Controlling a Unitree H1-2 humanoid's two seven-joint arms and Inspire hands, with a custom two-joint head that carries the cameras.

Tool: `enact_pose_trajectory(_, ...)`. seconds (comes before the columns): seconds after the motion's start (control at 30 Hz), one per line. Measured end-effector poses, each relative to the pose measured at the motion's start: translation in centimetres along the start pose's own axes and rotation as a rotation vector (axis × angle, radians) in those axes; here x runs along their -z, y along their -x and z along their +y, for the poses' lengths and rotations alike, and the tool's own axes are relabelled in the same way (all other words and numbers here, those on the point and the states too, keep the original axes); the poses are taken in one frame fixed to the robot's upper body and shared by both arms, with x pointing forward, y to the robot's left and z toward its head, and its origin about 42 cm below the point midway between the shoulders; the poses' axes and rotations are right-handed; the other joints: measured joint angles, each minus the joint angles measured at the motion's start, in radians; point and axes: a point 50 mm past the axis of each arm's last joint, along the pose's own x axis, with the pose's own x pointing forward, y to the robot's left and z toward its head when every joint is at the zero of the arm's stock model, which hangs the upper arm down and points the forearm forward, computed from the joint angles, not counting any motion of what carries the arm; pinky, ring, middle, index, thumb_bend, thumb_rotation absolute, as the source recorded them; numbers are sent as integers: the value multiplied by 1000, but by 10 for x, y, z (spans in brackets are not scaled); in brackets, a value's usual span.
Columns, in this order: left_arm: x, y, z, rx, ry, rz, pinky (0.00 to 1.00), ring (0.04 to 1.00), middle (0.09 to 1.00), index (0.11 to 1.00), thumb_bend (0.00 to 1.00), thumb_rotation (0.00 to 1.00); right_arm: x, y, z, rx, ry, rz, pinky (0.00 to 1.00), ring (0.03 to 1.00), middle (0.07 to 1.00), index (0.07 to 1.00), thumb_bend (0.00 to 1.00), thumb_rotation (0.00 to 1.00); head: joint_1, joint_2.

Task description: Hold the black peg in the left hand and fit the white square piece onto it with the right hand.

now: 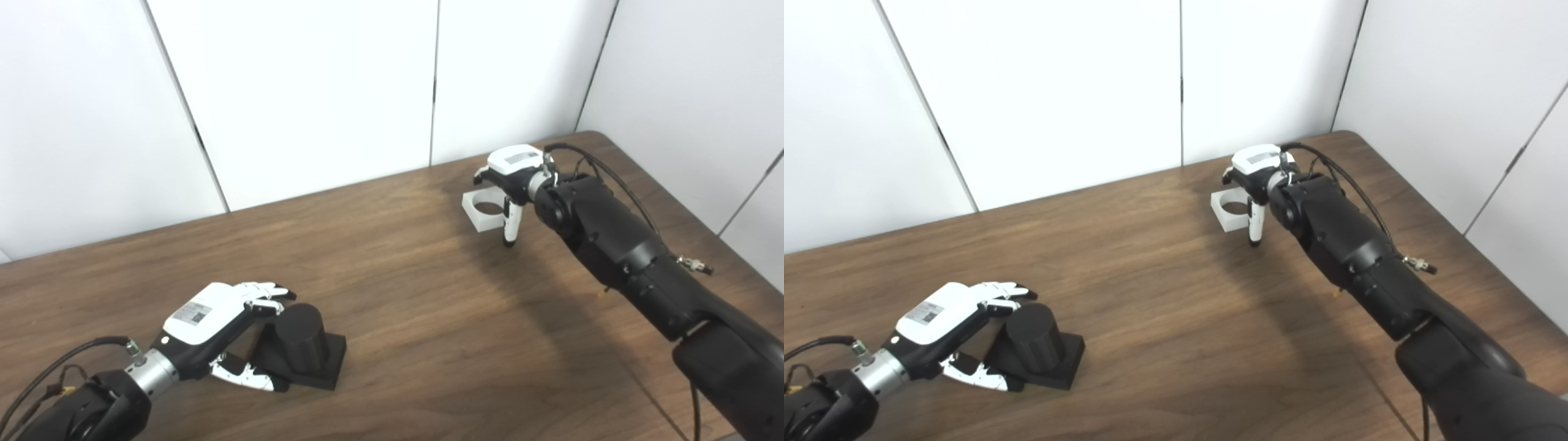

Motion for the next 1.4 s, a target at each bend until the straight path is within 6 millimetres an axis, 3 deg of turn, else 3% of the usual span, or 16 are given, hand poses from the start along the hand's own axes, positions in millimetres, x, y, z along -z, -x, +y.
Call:
enact_pose_trajectory(0.2,-1,2,-2,-4,7,3,855,871,851,493,523,68,2,-5,1,5,-13,3,823,887,897,833,857,149,6,5)
enact_pose_trajectory(0.33,-3,5,-2,-11,13,8,857,868,848,493,523,68,4,-9,0,-1,-25,5,824,888,883,707,814,182,11,9)
enact_pose_trajectory(0.37,-3,5,-2,-10,14,11,854,867,846,492,523,68,4,-10,0,-4,-27,4,834,887,869,602,671,165,11,9)
enact_pose_trajectory(0.4,-3,5,-2,-7,13,13,851,866,845,492,523,68,5,-10,0,-6,-30,2,842,883,853,546,598,155,14,17)
enact_pose_trajectory(0.47,-4,5,-1,-1,13,15,846,865,845,492,523,68,5,-10,0,-7,-34,-1,840,862,813,496,537,142,14,18)
enact_pose_trajectory(0.8,-4,5,0,3,11,14,842,859,841,492,523,68,4,-9,-1,-11,-43,-11,790,821,758,482,522,134,15,28)
enact_pose_trajectory(1.0,-5,5,2,14,9,12,834,858,837,492,523,67,2,-8,-2,-15,-23,-8,683,751,704,485,519,139,18,32)
enact_pose_trajectory(1.23,-7,6,4,18,9,16,840,864,837,492,523,66,2,-5,-4,-1,-44,-26,717,785,731,481,520,134,63,51)
enact_pose_trajectory(1.4,-13,7,4,29,13,31,825,858,830,491,523,63,0,5,-2,63,-94,-72,796,830,756,480,521,130,112,67)
